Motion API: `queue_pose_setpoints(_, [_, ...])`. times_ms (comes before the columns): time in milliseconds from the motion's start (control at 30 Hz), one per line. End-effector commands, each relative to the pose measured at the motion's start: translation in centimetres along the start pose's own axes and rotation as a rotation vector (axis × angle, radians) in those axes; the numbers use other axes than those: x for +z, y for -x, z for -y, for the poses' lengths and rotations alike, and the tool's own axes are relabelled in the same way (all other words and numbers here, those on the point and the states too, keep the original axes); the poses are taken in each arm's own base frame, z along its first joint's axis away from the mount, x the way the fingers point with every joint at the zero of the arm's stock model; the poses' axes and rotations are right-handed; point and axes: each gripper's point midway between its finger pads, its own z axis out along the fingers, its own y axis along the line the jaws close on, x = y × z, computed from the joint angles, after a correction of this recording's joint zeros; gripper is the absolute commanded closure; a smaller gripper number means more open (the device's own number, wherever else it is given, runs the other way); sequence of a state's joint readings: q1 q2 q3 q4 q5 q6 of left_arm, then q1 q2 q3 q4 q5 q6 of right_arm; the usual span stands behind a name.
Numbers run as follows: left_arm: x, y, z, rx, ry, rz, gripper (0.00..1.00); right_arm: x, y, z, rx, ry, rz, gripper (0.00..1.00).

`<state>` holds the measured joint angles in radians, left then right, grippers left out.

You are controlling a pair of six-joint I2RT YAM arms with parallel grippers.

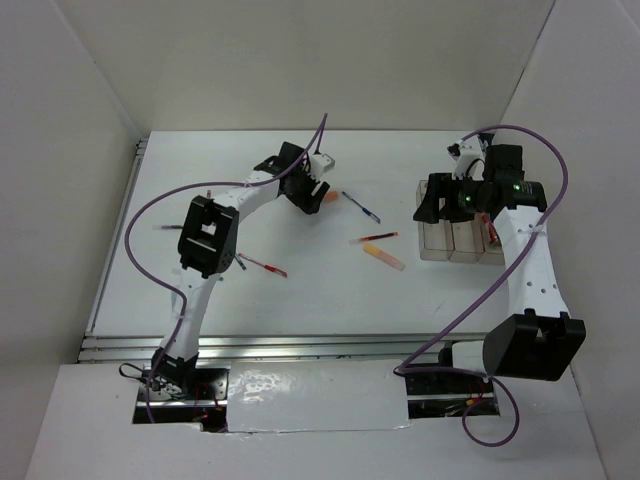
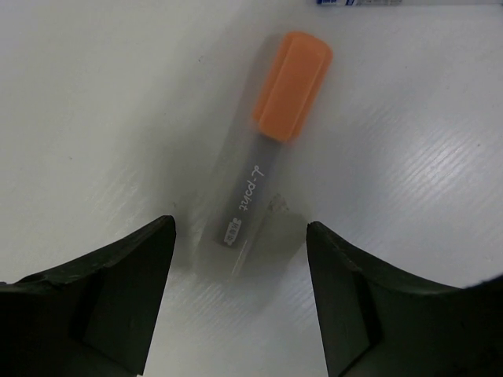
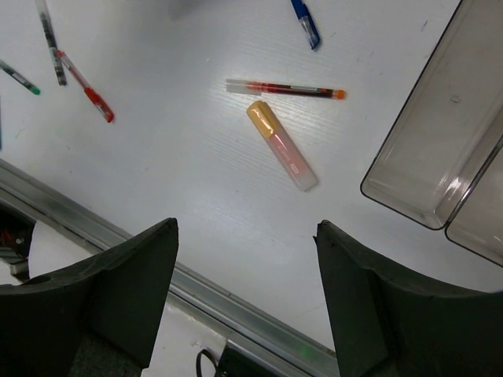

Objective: Sort the stationery into containers
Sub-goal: Pick up the stationery from the center of the board.

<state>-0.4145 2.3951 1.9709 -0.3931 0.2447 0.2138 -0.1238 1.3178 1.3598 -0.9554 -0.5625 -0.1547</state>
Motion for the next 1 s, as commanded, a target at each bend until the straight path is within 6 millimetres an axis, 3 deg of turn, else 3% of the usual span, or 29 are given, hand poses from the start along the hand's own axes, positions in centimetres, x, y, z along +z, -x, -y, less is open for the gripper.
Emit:
queue_pose_setpoints(0, [0.3,1.5,-0.3,0.022,0.015,0.031,0.21,-0.4,1.4,-1.1,-0.032,0.034,0.069,0.23])
queue_pose_setpoints(133, [0.7,0.6,0.4,0.002,-0.02,-0.007,0.33,-0.3,1.5,-1.4,-0.033,0.05,0.075,0.23])
queue_pose_setpoints(300, [-0.8,-0.2,1.9,-0.028,-0.049,-0.017,0.55,-0.1,2.2,-2.3,-0.03,0.089,0.107,0.24])
queue_pose_setpoints(333, [-0.8,-1.3,2.5,-0.04,-0.064,-0.04,0.58,0.0,2.2,-2.4,-0.025,0.095,0.11,0.24])
queue_pose_setpoints(367, [-1.6,-0.9,2.9,-0.043,-0.075,-0.028,0.67,0.2,2.2,-2.7,-0.02,0.105,0.112,0.23])
queue_pose_setpoints(433, [-2.1,-2.2,3.8,-0.088,-0.096,-0.046,0.72,0.8,2.4,-3.1,-0.005,0.123,0.126,0.23])
queue_pose_setpoints(533, [-5.3,-0.8,5.3,-0.154,-0.142,0.009,0.87,2.0,2.6,-3.8,0.052,0.143,0.143,0.23])
queue_pose_setpoints(600, [-7.7,1.6,6.4,-0.257,-0.204,0.121,0.9,2.6,3.3,-4.3,0.07,0.162,0.165,0.22])
queue_pose_setpoints(633, [-8.3,-0.3,7.1,-0.324,-0.244,0.122,0.91,3.1,3.1,-4.9,0.112,0.187,0.149,0.21])
queue_pose_setpoints(667, [-11.8,3.9,7.2,-0.291,-0.255,0.301,0.91,3.4,3.6,-5.3,0.118,0.208,0.164,0.2])
queue_pose_setpoints(700, [-12.7,2.8,8.4,-0.377,-0.31,0.313,0.92,3.8,3.6,-5.7,0.165,0.236,0.154,0.19])
queue_pose_setpoints(733, [-15.7,4.8,9.2,-0.358,-0.328,0.398,0.92,4.3,3.8,-6.9,0.152,0.273,0.15,0.18])
queue_pose_setpoints(833, [-19.0,6.7,11.2,-0.367,-0.359,0.474,0.94,5.5,3.9,-9.1,0.167,0.344,0.105,0.15])
queue_pose_setpoints(967, [-20.9,7.3,12.4,-0.419,-0.357,0.496,0.97,7.2,5.0,-11.5,0.182,0.419,0.061,0.12])
